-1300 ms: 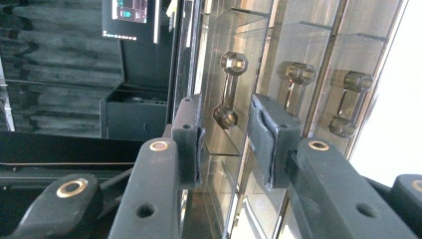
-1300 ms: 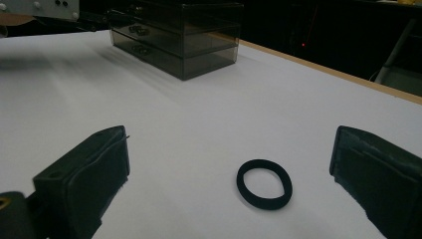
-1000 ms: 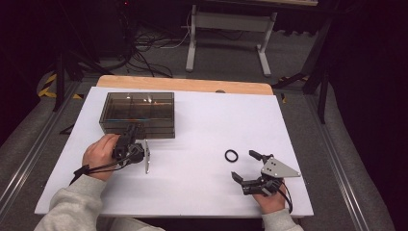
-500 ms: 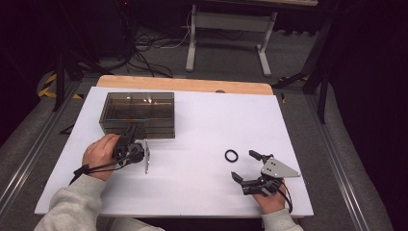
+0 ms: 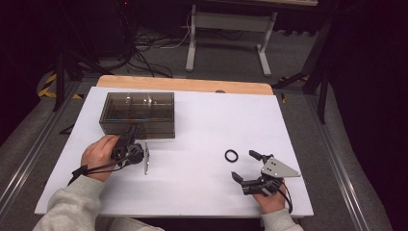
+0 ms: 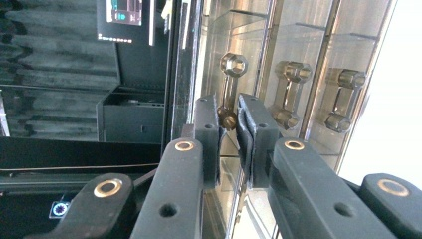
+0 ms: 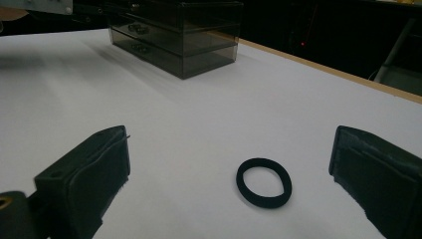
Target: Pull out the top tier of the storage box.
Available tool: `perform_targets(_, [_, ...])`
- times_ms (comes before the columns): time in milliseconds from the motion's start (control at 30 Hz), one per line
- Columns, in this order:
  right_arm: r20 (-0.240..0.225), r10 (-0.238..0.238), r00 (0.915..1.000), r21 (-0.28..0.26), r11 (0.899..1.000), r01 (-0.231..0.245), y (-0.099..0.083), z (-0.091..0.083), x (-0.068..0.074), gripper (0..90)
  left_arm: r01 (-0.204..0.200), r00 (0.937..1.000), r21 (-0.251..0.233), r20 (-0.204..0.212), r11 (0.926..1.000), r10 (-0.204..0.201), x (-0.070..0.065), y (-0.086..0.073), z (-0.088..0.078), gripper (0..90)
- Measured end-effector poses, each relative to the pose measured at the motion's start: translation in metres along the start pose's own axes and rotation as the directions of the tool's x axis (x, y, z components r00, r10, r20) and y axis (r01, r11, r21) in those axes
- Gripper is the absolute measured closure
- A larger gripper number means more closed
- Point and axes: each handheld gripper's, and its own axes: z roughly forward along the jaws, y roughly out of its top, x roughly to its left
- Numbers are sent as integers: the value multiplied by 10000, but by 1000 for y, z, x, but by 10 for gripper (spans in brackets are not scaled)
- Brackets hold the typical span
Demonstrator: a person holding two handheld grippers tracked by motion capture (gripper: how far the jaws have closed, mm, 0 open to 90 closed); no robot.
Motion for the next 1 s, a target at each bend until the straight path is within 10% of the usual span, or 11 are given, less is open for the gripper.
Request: perform_targets(1000, [-109,11,9999,-60,10000,-12,0,0,-1,29,-418,9987,-184,268,9990,423,-3,-4,-28,798])
